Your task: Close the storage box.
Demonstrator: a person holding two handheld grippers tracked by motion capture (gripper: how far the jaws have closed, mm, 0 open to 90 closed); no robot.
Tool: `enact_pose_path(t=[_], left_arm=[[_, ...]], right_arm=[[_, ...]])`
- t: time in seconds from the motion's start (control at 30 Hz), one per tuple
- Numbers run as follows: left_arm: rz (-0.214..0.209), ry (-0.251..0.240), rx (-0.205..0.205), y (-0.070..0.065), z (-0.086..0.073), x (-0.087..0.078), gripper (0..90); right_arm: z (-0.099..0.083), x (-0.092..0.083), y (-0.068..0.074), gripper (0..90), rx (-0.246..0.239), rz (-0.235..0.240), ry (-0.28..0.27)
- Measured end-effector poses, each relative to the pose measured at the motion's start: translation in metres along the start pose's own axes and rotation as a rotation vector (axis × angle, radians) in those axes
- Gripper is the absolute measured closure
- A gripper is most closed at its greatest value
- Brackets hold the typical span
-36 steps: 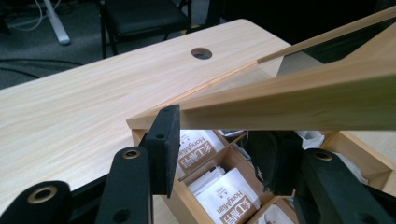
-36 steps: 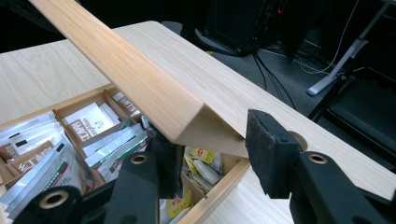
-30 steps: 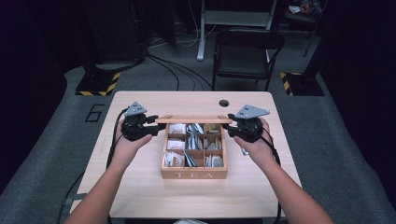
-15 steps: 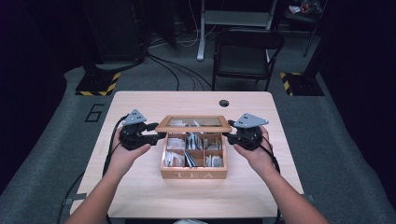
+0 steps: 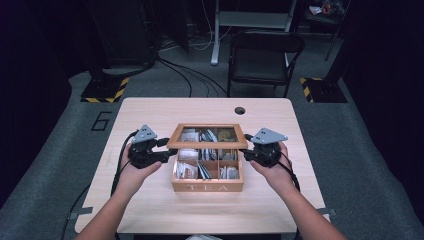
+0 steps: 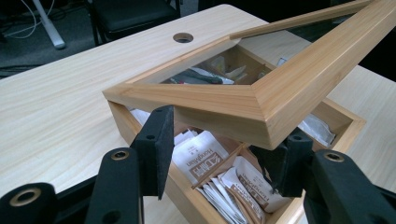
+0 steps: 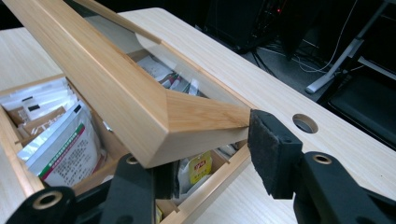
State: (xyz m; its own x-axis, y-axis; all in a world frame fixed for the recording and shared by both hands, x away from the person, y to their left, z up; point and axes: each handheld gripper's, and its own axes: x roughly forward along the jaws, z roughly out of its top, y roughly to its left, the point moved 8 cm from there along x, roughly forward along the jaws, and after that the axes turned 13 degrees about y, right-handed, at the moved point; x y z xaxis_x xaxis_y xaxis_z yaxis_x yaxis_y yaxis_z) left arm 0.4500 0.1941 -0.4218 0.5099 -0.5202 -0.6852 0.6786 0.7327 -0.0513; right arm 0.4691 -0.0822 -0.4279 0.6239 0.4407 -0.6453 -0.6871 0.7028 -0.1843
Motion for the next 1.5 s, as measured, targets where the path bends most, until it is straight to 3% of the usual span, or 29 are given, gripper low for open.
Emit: enact_pose_path(t=[0.63, 1.13, 1.33, 1.5], left_arm=[[-0.010, 0.018, 0.006, -0.007, -0.022, 0.008, 48.1], [-0.033, 0.039, 0.022, -0.017, -0.037, 0.009, 44.2], [-0.062, 0.044, -0.018, -0.022, -0.044, 0.007, 43.4], [-0.071, 0.065, -0.021, -0.029, -0.051, 0.010, 48.5]], right_arm=[[-0.020, -0.007, 0.016, 47.8, 0.026, 0.055, 0.008], [-0.032, -0.008, 0.028, 44.7, 0.006, 0.075, 0.043], [-0.037, -0.008, 0.031, 44.7, -0.011, 0.058, 0.045], [-0.039, -0.007, 0.032, 44.7, 0.002, 0.057, 0.036]])
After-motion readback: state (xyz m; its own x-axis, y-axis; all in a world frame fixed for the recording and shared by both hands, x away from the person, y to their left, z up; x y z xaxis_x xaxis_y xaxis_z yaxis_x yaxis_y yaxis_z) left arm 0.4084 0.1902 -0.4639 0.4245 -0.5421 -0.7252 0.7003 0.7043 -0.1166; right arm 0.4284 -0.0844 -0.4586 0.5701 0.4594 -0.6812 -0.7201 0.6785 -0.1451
